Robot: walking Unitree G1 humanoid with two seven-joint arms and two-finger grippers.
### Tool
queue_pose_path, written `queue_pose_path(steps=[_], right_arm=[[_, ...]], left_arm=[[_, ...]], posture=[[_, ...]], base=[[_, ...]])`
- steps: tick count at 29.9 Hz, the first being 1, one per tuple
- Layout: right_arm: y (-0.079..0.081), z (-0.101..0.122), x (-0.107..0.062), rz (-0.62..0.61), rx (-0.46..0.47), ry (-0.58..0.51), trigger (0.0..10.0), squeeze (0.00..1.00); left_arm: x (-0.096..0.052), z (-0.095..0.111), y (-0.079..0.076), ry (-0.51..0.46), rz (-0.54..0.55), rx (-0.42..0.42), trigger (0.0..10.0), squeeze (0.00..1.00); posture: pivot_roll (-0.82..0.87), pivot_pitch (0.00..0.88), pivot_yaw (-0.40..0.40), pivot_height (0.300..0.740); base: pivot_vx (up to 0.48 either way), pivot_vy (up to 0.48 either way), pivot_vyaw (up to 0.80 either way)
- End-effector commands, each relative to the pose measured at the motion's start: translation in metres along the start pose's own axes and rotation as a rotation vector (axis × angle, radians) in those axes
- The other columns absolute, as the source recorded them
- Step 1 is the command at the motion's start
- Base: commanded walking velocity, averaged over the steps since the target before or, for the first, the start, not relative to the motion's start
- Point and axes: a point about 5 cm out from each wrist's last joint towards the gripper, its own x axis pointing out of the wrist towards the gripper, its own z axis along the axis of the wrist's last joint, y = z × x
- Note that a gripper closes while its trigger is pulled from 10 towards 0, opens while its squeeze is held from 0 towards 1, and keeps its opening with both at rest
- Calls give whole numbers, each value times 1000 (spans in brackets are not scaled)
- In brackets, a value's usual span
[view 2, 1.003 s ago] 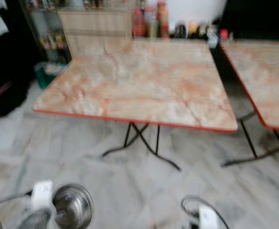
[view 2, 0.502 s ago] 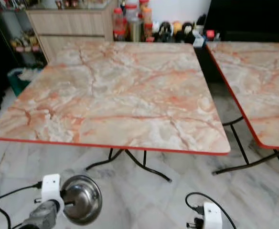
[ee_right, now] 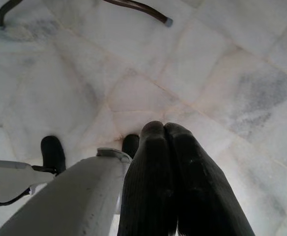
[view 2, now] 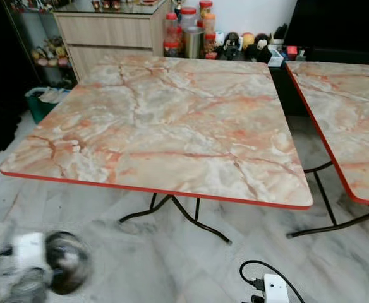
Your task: Setting the table
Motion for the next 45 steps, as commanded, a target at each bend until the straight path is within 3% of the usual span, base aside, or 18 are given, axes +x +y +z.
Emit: queue_pose_path(steps=[1,3,4,7,8,14,19,21,25,26,27,30,31,33,36,38,40,45], right_arm=[[0,0,0,0,-6,5,10000,0],[-1,1,0,1,-10,6,10000,0],[-1,1,0,2,-12,6,10000,0],[-1,1,0,3,-14,7,10000,0],[-1,1,0,3,-14,7,10000,0],[-2,1,0,1,-16,7,10000,0],[-2,0,-1,3,-20,9,10000,0],[-2,0,-1,3,-18,9,10000,0],[-1,0,0,3,-15,7,10000,0],[-1,0,0,3,-15,7,10000,0],[-1,0,0,4,-14,6,10000,0],[0,0,0,6,-13,6,10000,0],[0,0,0,5,-7,5,10000,0],[0,0,0,5,-6,5,10000,0],[1,0,0,5,-5,6,10000,0],[1,-1,0,7,-4,7,10000,0],[1,-1,0,7,-4,7,10000,0],[1,-1,0,8,-3,9,10000,0]], left_arm=[[4,22,2,-92,71,-19,10000,0],[10,45,12,-184,154,-24,10000,0],[15,79,25,-316,282,-10,10000,0],[14,122,36,-490,424,1,10000,0],[14,122,36,-490,424,1,10000,0],[-16,208,31,-887,528,18,10000,0],[-49,258,9,-1110,440,-35,10000,0],[-60,271,-12,-1116,218,-162,10000,0],[-75,281,-56,-1024,-218,-340,10000,0],[-75,281,-56,-1024,-218,-340,10000,0],[-83,278,-79,-912,-420,-420,10000,0],[-87,275,-91,-815,-549,-527,10000,0],[-89,272,-102,-703,-657,-592,10000,0],[-94,266,-120,-600,-783,-550,10000,0],[-98,259,-134,-525,-855,-501,10000,0],[-103,252,-147,-349,-927,-592,10000,0],[-103,252,-147,-349,-927,-592,10000,0],[-110,244,-160,-85,-987,-757,10000,0]], posture=[[57,54,-11,740],[59,56,-13,740],[59,54,-13,740],[58,49,-13,740],[58,49,-13,740],[56,41,-17,740],[55,32,-16,740],[50,30,-14,740],[50,26,-11,740],[50,26,-11,740],[50,24,-9,740],[44,23,-3,740],[45,27,-2,740],[51,27,-3,740],[51,27,-3,740],[51,27,2,740],[51,27,2,740],[51,31,4,740]], base=[[0,0,0],[0,0,0],[0,0,0],[0,0,0],[0,0,0],[0,0,0],[0,0,0],[0,0,0],[0,0,0],[0,0,0],[0,0,0],[0,0,0],[0,0,0],[0,0,0],[0,0,0],[0,0,0],[0,0,0],[0,0,0]])
